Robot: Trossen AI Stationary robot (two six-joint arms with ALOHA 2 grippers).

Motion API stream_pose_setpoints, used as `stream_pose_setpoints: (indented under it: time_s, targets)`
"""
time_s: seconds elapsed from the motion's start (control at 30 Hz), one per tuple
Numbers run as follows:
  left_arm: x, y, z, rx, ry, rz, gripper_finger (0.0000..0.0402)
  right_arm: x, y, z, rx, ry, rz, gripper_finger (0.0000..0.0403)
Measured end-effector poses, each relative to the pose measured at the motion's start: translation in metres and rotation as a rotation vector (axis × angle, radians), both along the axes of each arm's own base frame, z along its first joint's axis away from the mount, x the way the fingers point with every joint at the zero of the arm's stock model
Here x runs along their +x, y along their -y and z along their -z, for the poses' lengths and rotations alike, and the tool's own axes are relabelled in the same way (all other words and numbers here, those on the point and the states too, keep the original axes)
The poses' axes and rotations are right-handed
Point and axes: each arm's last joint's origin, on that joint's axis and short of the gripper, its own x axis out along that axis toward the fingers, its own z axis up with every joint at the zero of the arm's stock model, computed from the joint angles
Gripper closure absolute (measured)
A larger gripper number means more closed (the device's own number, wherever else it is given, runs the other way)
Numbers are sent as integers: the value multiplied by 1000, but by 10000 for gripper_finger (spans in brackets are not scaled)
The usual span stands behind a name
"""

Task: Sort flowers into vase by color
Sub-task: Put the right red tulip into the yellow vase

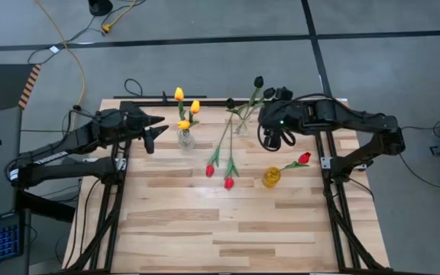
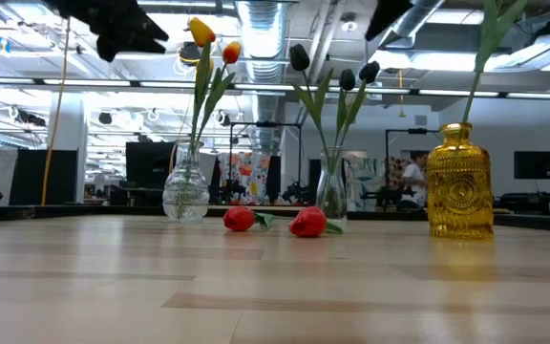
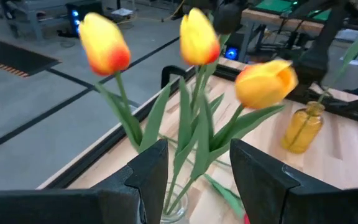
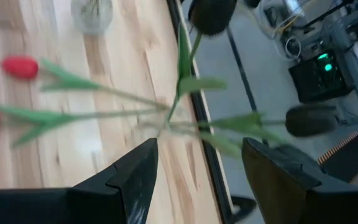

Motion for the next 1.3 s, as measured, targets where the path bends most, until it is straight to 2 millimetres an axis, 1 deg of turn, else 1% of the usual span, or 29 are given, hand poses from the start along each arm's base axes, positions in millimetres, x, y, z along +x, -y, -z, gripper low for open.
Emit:
stream_pose_setpoints:
  time_s: [0.1, 0.27, 0.37, 0.47, 0.7, 0.87, 0.97, 1.1, 1.17, 1.3]
  targets:
    - [-1, 3, -8, -4, 16, 33, 242, -7, 3, 1, 6, -71, 12, 142]
    - [2, 12, -9, -9, 17, 110, 242, -19, 7, 8, 25, -203, 33, 142]
    - [6, 19, -9, -26, 21, 146, 242, -28, 9, 6, 53, -196, 46, 142]
    - [16, 27, -6, -41, 8, 172, 242, -43, 9, 1, 88, -151, 48, 143]
    - [58, 49, 6, -13, -29, 241, 242, -82, 2, -20, 99, -7, 54, 143]
    - [92, 67, 18, 12, -28, 278, 242, -99, -4, -28, 124, 70, 47, 143]
    - [110, 78, 29, 24, -30, 288, 242, -103, -9, -30, 180, 87, -13, 143]
    - [130, 91, 43, 43, -30, 269, 242, -102, -16, -29, 220, 89, -82, 143]
    - [140, 97, 48, 54, -49, 241, 242, -100, -19, -24, 219, 86, -103, 143]
    - [165, 109, 51, 85, -93, 185, 242, -98, -22, -5, 217, 81, -126, 143]
